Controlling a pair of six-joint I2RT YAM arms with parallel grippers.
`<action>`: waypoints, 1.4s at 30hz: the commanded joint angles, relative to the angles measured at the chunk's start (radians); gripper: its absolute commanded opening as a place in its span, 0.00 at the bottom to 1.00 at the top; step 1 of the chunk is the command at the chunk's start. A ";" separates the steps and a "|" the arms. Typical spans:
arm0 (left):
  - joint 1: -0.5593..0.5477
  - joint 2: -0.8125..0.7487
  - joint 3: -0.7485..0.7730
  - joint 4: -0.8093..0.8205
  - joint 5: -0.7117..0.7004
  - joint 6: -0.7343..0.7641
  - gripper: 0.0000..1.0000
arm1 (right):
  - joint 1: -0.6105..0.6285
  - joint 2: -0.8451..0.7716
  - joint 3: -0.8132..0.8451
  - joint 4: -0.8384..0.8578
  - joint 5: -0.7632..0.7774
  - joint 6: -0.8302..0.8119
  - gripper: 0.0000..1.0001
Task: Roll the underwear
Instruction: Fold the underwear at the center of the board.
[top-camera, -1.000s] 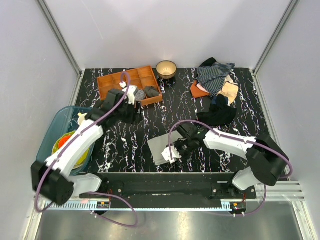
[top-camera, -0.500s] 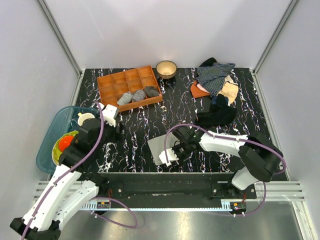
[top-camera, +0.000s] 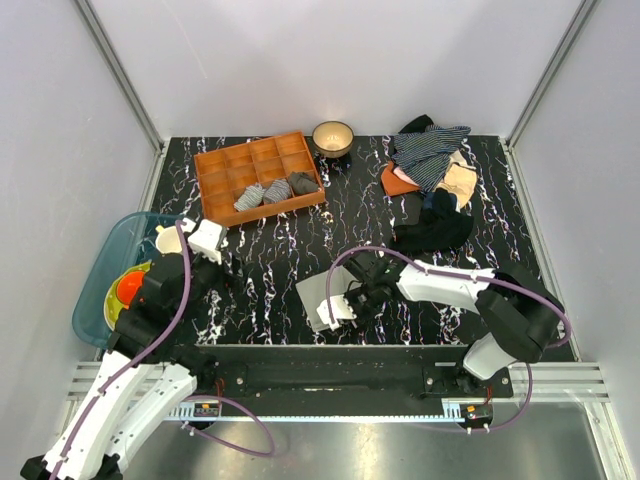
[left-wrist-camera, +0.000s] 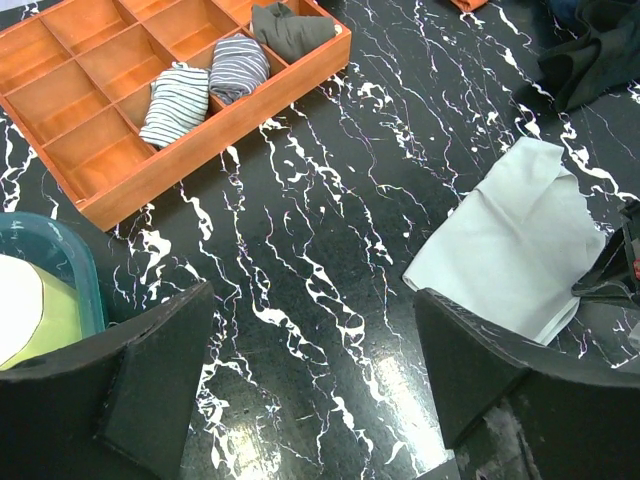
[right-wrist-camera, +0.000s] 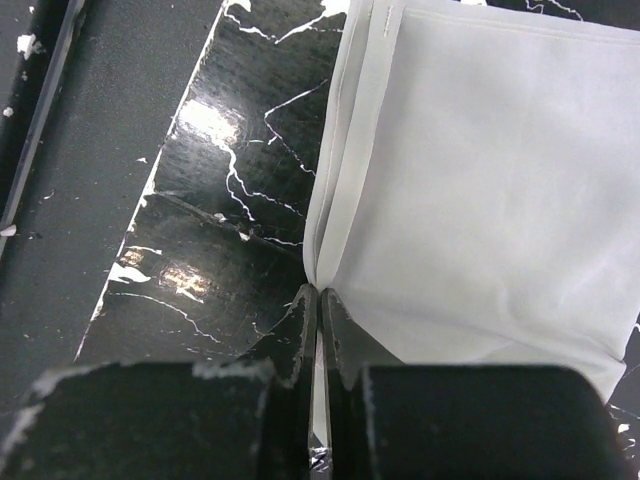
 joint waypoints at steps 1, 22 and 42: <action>0.000 -0.024 -0.005 0.048 -0.012 0.008 0.84 | 0.007 0.016 0.065 -0.062 -0.001 0.036 0.04; 0.000 -0.033 -0.014 0.057 -0.013 0.011 0.86 | -0.076 0.142 0.326 -0.210 -0.050 0.049 0.00; 0.000 -0.036 -0.020 0.065 -0.010 0.012 0.88 | -0.133 0.300 0.539 -0.260 -0.016 0.051 0.01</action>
